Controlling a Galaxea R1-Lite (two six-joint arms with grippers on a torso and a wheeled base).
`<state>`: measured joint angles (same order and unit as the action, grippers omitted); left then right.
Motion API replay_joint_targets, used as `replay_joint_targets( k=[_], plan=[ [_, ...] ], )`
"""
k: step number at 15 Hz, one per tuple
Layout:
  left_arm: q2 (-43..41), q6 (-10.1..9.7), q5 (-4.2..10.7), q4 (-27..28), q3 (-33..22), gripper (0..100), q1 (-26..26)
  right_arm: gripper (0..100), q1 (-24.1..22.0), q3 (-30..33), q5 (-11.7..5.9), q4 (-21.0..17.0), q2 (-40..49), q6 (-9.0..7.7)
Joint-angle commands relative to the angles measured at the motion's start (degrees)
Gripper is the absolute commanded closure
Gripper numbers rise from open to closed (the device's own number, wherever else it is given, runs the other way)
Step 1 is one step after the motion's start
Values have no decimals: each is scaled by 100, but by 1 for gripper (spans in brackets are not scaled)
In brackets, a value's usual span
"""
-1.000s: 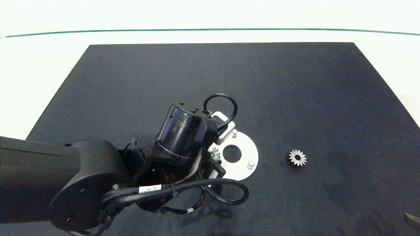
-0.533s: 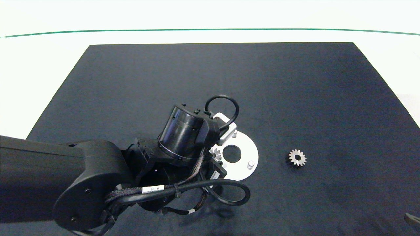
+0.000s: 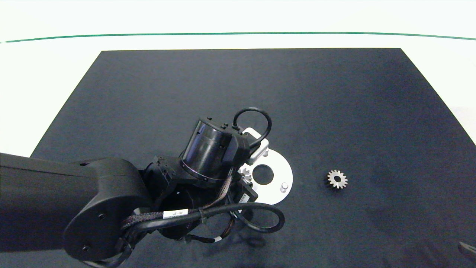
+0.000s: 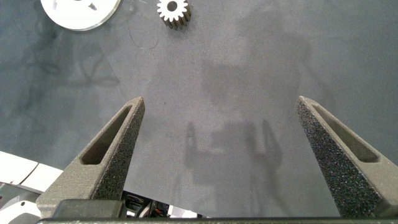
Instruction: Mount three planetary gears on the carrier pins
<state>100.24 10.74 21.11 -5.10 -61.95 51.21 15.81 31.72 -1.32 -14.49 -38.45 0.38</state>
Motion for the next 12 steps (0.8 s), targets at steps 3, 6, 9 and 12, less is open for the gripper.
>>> replay_joint_targets(
  k=[3, 6, 9, 12],
  plan=[
    [4, -2, 16, -9, 8, 0, 20, 0, 1, 1, -9, -10, 13, 6],
    [4, -37, 16, -9, -1, 0, 29, 0, 1, 1, -9, -10, 22, -3],
    [-5, -28, 16, -9, -36, 0, 29, 0, 1, 1, -9, -10, 22, -3],
    [-101, -2, 16, 35, -98, 0, 3, 0, 1, -8, 0, -10, 4, -3]
  ],
)
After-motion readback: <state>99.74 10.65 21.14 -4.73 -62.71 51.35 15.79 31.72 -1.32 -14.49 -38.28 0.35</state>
